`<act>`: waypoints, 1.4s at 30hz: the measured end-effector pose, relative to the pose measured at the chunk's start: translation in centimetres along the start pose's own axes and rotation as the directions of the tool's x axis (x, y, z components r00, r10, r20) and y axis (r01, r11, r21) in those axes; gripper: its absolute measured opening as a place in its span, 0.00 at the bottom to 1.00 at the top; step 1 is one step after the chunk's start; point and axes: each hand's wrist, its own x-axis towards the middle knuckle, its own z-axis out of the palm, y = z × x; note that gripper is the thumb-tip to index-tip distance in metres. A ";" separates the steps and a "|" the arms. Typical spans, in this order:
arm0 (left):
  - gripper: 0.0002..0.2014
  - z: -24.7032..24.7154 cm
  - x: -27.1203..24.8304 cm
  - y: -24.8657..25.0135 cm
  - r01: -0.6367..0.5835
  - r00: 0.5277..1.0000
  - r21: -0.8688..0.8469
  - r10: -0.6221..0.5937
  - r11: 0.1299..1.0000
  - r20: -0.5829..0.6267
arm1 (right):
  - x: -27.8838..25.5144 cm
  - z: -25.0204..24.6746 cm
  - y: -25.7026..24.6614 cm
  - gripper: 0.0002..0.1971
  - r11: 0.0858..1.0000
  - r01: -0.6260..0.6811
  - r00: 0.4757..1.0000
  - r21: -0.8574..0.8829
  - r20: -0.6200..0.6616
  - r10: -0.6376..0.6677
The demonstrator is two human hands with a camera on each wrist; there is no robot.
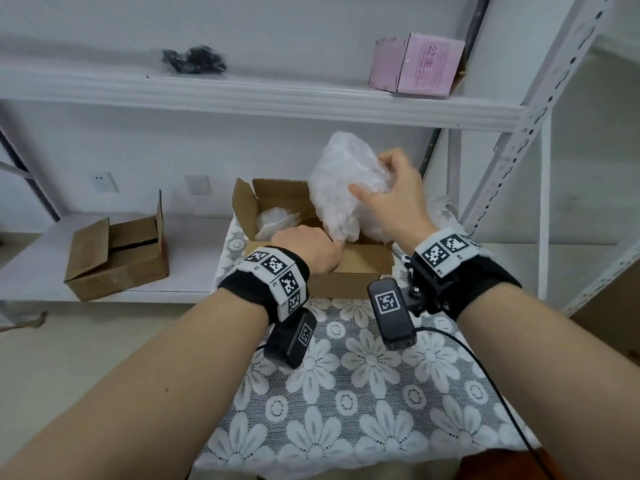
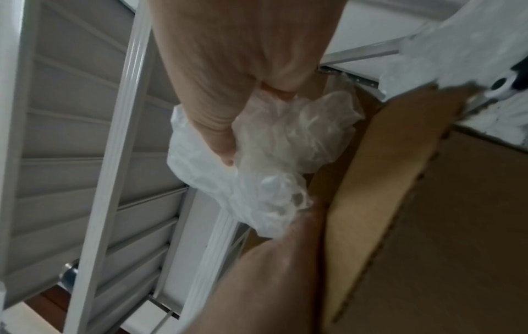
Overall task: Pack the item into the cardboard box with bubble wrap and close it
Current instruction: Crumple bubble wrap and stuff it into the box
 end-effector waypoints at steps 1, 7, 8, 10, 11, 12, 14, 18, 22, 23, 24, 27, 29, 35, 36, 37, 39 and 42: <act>0.37 -0.1 0.1 0.0 0.017 1.000 0.004 -0.017 1.000 0.020 | -0.2 0.1 0.4 0.17 0.999 0.005 1.000 -0.034 0.004 -0.005; 0.39 -0.1 1.1 -0.4 0.001 0.993 0.001 -0.001 1.000 0.121 | -0.3 -0.3 1.5 0.17 0.926 0.083 0.995 -0.369 -0.020 -0.097; 0.39 -0.3 1.3 -0.4 0.000 0.988 -0.026 0.004 1.000 0.155 | -0.3 -0.1 1.4 0.18 0.887 0.126 0.991 -0.443 0.014 -0.133; 0.34 -1.2 1.5 -0.2 0.024 0.973 -0.137 0.008 0.990 0.229 | -0.1 0.4 1.2 0.19 0.822 0.187 0.982 -0.538 0.081 -0.170; 0.32 -1.9 1.4 -0.1 0.033 0.968 -0.180 0.013 0.983 0.251 | 0.0 0.5 1.1 0.19 0.810 0.192 0.981 -0.554 0.091 -0.171; 0.29 -2.4 1.4 0.1 0.029 0.964 -0.197 0.025 0.980 0.263 | 0.1 0.7 1.2 0.19 0.811 0.182 0.983 -0.556 0.086 -0.162; 0.24 -3.0 1.8 0.6 0.017 0.961 -0.183 0.034 0.983 0.273 | 0.1 0.6 1.2 0.19 0.828 0.163 0.986 -0.537 0.063 -0.153; 0.18 -2.6 2.9 1.1 0.031 0.968 -0.086 -0.009 0.996 0.251 | 0.3 0.4 1.7 0.30 0.841 0.175 0.984 -0.511 0.074 -0.160; 0.14 -2.6 2.9 1.4 -0.008 0.984 -0.012 0.010 1.000 0.176 | 0.5 0.1 1.2 0.36 0.800 0.236 0.968 -0.551 0.201 -0.148; 0.14 -2.6 2.7 1.4 -0.022 0.989 0.009 0.020 1.000 0.145 | 0.5 0.1 1.0 0.36 0.783 0.252 0.960 -0.569 0.249 -0.128; 0.13 -2.5 2.5 1.5 -0.031 0.993 0.031 0.027 0.999 0.118 | 0.6 0.1 0.9 0.34 0.753 0.276 0.949 -0.597 0.295 -0.115; 0.13 -2.0 2.3 1.8 -0.034 0.998 0.066 0.030 0.997 0.057 | 1.1 0.5 0.1 0.32 0.681 0.335 0.916 -0.651 0.396 -0.071; 0.14 -1.9 2.4 1.6 -0.027 0.999 0.062 0.025 0.998 0.036 | 1.3 0.7 -0.7 0.27 0.662 0.347 0.898 -0.664 0.439 -0.031; 0.11 -2.0 2.9 0.9 -0.006 1.000 -0.032 0.007 0.999 0.020 | 2.1 1.2 -1.1 0.20 0.552 0.343 0.893 -0.760 0.447 0.060; 0.09 -2.0 3.0 0.7 0.004 1.000 -0.059 -0.003 0.998 0.020 | 2.2 1.3 -0.9 0.20 0.528 0.348 0.891 -0.775 0.448 0.070; 0.08 -1.9 3.2 0.5 0.012 1.000 -0.086 -0.011 0.996 0.017 | 2.3 1.4 -0.8 0.20 0.509 0.351 0.892 -0.786 0.445 0.073; 0.10 -1.5 3.2 0.0 0.008 1.000 -0.171 -0.010 0.985 -0.011 | 2.5 1.6 -0.7 0.18 0.475 0.361 0.899 -0.802 0.435 0.050; 0.18 -0.7 3.2 -0.5 -0.066 0.997 -0.319 0.051 0.945 -0.056 | 2.7 2.0 -0.5 0.17 0.451 0.361 0.906 -0.817 0.422 0.039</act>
